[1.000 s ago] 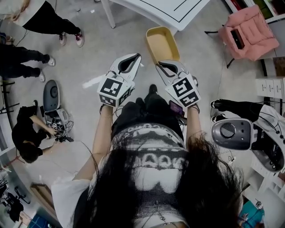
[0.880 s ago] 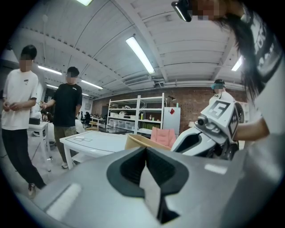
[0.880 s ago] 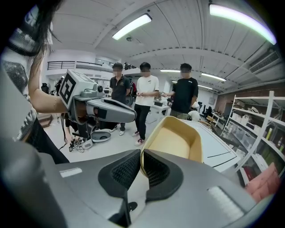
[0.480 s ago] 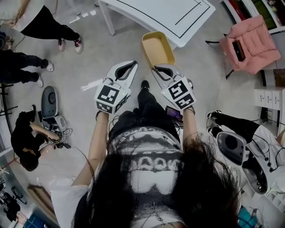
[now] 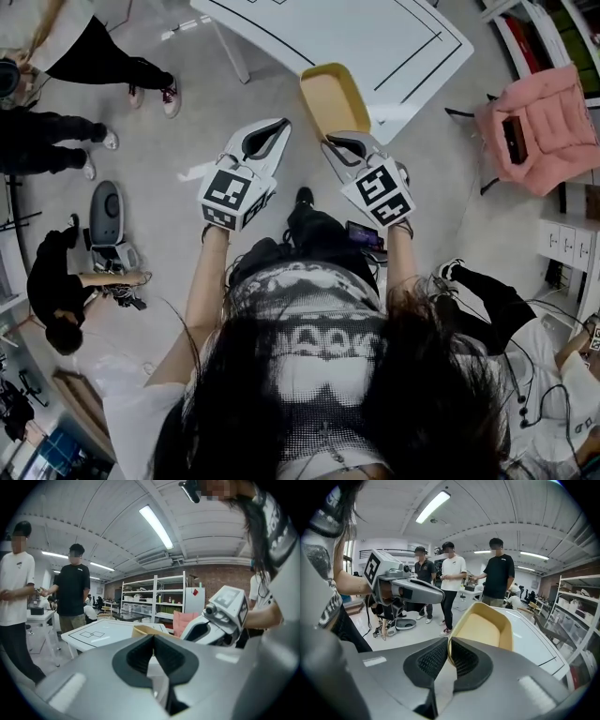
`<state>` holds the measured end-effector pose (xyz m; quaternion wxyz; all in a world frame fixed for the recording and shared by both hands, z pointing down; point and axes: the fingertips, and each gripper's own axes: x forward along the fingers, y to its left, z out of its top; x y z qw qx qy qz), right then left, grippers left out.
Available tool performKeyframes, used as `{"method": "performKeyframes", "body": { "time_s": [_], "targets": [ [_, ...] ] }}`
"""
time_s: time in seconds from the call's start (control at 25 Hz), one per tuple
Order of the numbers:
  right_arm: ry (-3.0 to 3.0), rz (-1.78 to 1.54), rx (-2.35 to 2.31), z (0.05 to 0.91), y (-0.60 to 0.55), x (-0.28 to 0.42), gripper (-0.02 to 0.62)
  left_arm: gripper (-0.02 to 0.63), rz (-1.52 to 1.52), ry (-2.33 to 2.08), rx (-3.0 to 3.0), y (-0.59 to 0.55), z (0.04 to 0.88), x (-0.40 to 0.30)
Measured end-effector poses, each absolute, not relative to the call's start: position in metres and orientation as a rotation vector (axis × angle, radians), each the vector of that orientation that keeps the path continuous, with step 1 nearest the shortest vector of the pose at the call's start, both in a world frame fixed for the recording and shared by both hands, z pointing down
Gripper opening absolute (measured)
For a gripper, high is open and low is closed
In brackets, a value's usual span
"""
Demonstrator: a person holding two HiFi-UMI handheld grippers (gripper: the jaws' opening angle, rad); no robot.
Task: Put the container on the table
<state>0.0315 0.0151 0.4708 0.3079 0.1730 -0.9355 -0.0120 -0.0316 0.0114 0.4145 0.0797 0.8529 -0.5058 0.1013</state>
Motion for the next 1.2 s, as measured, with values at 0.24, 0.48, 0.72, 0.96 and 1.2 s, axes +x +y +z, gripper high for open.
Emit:
{"method": "performKeyframes", "body": {
  "time_s": [0.24,0.48,0.72,0.96,1.2],
  "targets": [
    [-2.480,-0.004,0.431,0.483,-0.036,0.031,0.028,0.000,0.328,-1.513,2.552,-0.043,0.416,-0.026],
    [-2.488,0.016,0.408,0.489,-0.069,0.030,0.028,0.000,0.344,-1.522,2.544,-0.082,0.418,-0.024],
    [-2.480,0.021,0.392,0.490,-0.086,0.029,0.028,0.000,0.340,-1.533,2.534,-0.101,0.416,-0.029],
    [-2.472,0.046,0.450,0.490,-0.117,0.031,0.028,0.000,0.348,-1.475,2.566,-0.138,0.416,-0.029],
    [-2.442,0.096,0.538,0.498,-0.165,0.028,0.028,0.000,0.361,-1.345,2.647,-0.196,0.419,-0.022]
  ]
}}
